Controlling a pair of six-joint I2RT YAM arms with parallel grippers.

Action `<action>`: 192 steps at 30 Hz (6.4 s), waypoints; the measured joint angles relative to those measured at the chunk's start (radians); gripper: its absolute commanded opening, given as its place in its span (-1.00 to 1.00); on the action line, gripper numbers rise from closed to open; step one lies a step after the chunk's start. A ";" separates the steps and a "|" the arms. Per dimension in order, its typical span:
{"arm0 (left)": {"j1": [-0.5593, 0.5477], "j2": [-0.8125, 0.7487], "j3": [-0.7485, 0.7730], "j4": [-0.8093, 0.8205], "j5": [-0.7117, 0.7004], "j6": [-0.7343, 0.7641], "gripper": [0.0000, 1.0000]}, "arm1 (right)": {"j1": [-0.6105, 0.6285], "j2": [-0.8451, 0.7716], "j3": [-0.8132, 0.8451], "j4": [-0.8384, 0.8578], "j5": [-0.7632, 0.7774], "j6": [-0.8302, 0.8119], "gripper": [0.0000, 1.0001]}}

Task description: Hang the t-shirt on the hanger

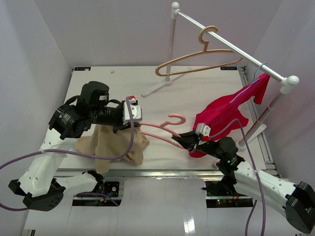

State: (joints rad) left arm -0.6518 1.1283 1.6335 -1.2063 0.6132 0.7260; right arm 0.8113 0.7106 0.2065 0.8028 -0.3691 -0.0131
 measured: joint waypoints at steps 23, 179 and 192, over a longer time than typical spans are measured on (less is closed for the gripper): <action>-0.013 0.020 -0.337 0.224 0.091 -0.059 -1.00 | 0.016 0.054 0.080 -0.150 -0.048 -0.049 -0.85; -0.037 -0.600 -0.601 0.740 -0.210 -0.846 -1.00 | 0.370 0.170 0.468 -0.560 0.711 0.353 -0.84; -0.037 -0.629 -0.614 0.600 -0.306 -0.732 -1.00 | 0.320 0.236 0.814 -0.934 1.042 0.320 -0.84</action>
State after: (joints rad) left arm -0.6891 0.4995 1.0195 -0.6067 0.3071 -0.0058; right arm 1.1316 0.9467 1.0201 -0.1314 0.6727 0.3074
